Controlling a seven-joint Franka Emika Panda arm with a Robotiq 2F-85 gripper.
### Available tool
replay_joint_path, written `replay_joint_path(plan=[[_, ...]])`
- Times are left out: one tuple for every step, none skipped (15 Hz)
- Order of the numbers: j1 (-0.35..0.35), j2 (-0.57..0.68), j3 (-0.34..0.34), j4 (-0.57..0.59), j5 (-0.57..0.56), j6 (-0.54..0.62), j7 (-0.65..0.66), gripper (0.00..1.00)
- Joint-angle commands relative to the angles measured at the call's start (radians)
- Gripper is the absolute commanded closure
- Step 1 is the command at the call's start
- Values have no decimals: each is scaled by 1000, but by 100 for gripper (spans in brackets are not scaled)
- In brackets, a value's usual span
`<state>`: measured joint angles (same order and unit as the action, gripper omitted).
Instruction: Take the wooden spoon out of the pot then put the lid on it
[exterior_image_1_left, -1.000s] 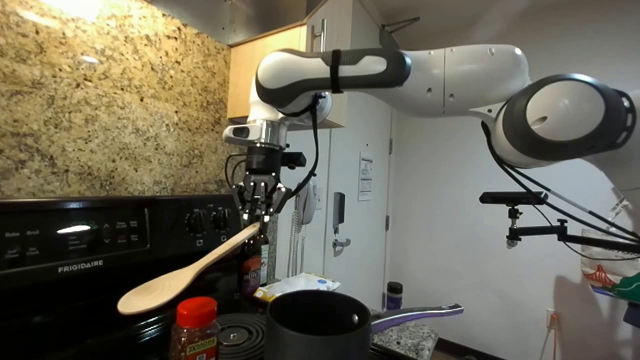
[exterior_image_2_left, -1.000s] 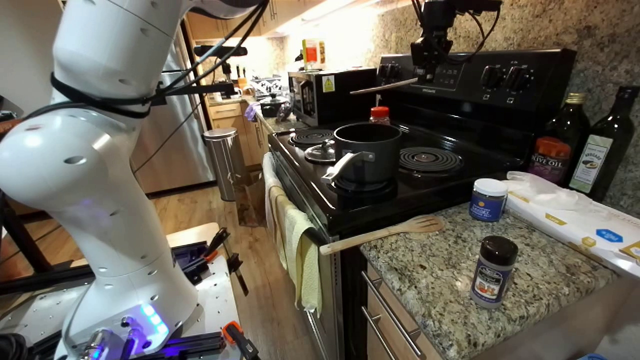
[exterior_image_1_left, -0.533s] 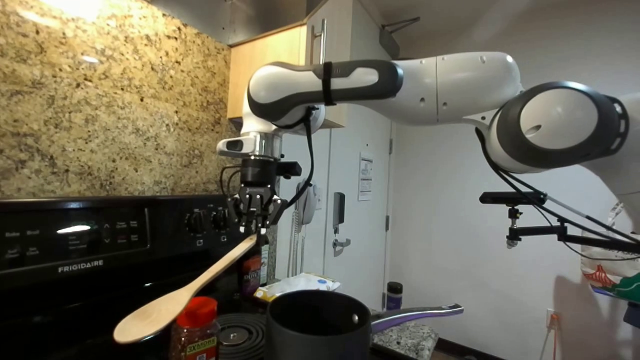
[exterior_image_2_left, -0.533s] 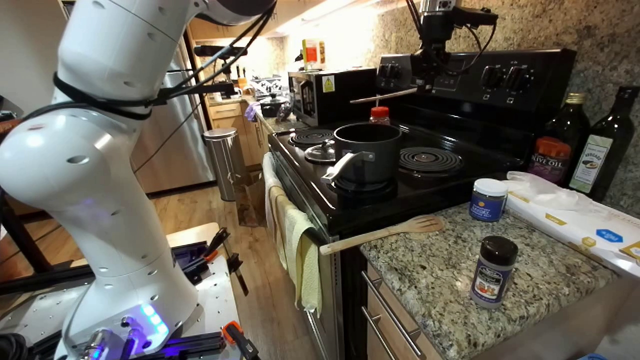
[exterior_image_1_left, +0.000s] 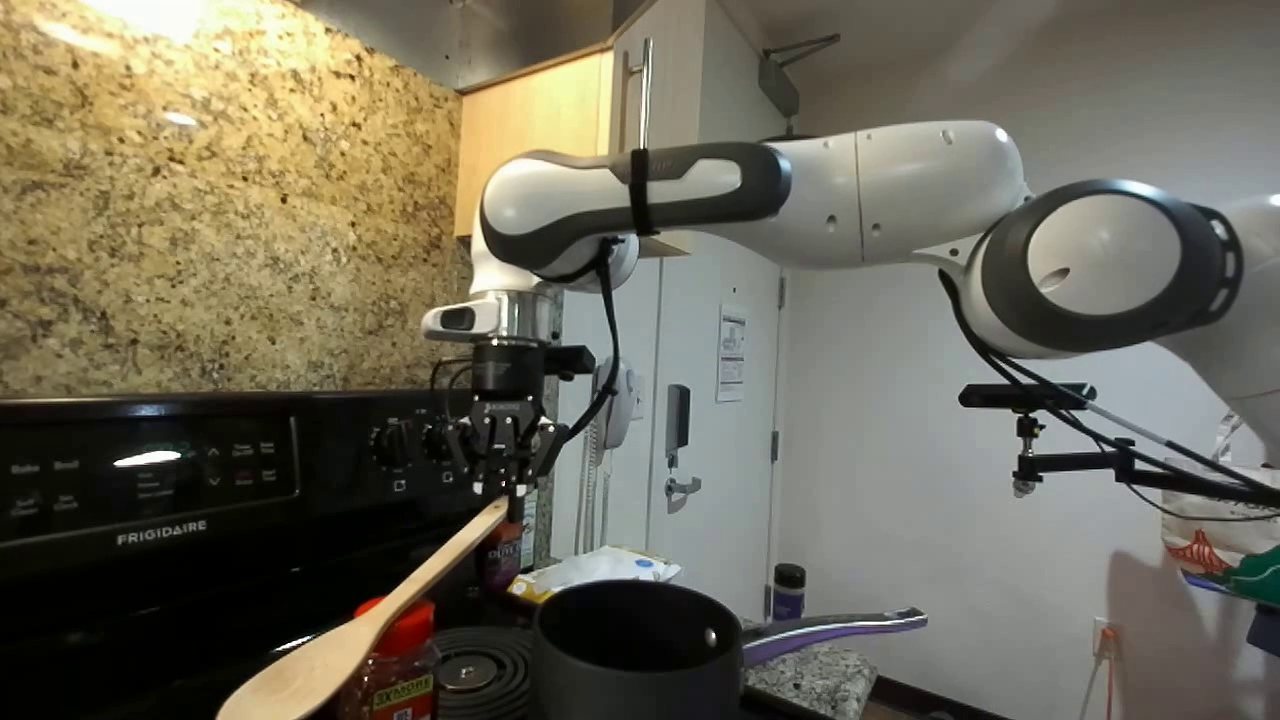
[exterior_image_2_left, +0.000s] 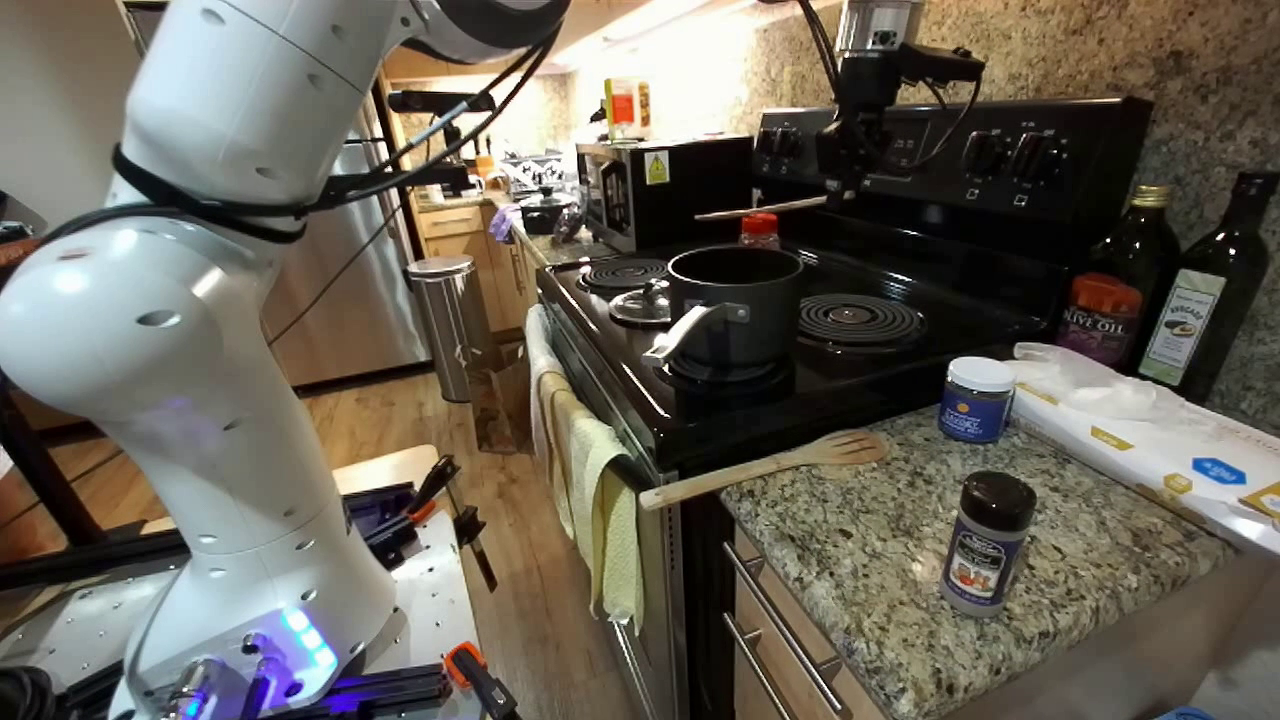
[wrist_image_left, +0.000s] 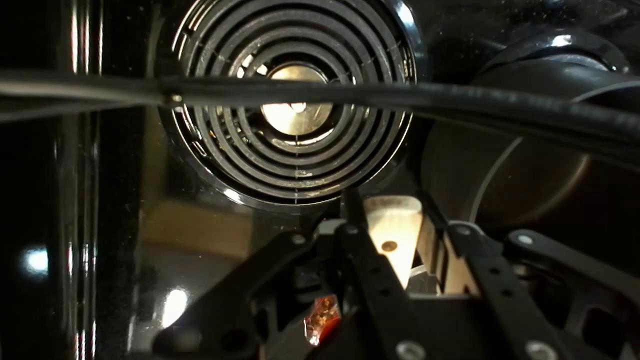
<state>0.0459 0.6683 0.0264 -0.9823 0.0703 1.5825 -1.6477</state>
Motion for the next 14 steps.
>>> replay_joint_path(plan=[[7, 25, 7, 33, -1, -9, -12, 86], [9, 28, 9, 36, -2, -10, -13, 86], [11, 30, 11, 37, -2, -11, -15, 86], [14, 31, 11, 38, -1, -11, -14, 86], [16, 32, 12, 39, -2, -11, -15, 86], [17, 33, 14, 40, -2, -12, -16, 86], [18, 35, 15, 42, -2, -14, -17, 86], [21, 37, 15, 45, -6, -16, -17, 86], [24, 39, 15, 48, -6, -18, -17, 47], [26, 41, 14, 50, -7, -21, -17, 45], [28, 43, 14, 52, -7, -21, -15, 39], [30, 44, 13, 52, -8, -20, -13, 34], [31, 45, 13, 53, -7, -22, -14, 27], [31, 46, 13, 53, -6, -22, -14, 21]])
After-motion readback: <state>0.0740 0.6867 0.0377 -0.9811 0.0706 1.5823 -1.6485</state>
